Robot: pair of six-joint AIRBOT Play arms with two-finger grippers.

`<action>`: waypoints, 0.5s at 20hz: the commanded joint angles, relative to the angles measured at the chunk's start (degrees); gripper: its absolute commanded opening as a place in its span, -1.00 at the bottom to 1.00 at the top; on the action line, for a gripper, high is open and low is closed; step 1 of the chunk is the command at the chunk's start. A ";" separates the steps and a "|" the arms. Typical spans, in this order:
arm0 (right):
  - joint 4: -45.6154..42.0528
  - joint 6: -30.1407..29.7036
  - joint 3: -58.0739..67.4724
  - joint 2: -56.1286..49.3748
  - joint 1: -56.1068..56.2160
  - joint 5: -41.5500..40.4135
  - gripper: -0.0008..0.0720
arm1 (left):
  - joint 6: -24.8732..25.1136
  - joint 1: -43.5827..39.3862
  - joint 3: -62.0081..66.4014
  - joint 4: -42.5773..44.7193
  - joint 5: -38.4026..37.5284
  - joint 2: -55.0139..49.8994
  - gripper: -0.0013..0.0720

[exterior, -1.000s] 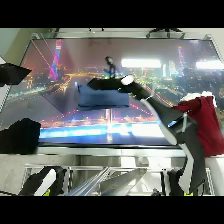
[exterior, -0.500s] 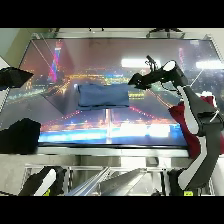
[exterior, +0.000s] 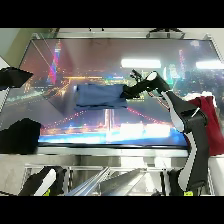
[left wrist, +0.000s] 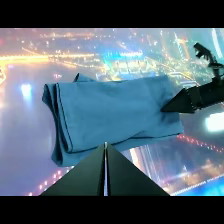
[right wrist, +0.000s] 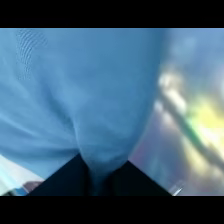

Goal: Fold the shirts.

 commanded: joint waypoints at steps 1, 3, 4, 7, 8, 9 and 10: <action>7.67 -3.17 2.56 1.16 0.98 -1.18 -0.91 | -0.02 0.04 -0.02 0.04 0.59 0.04 -0.93; 7.50 -3.13 4.39 4.66 0.39 -1.86 -0.92 | -0.02 0.04 -0.02 0.07 0.98 0.02 -0.93; 6.73 -2.34 5.14 6.88 -0.44 -3.06 -0.92 | -0.02 0.04 -0.02 0.07 1.09 0.02 -0.93; -0.63 6.25 6.10 15.67 -5.11 -7.41 -0.92 | -0.04 0.04 -0.02 0.07 1.07 0.02 -0.93; -4.74 10.51 6.10 18.78 -7.19 -7.48 -0.92 | -0.02 0.04 -0.02 0.09 1.07 0.02 -0.93; -8.96 14.95 6.10 21.51 -9.31 -6.78 -0.92 | -0.04 0.04 -0.02 0.09 1.07 0.02 -0.93; -12.81 19.04 6.10 24.06 -11.72 -5.33 -0.92 | -0.04 0.04 -0.02 0.07 1.14 -0.07 -0.93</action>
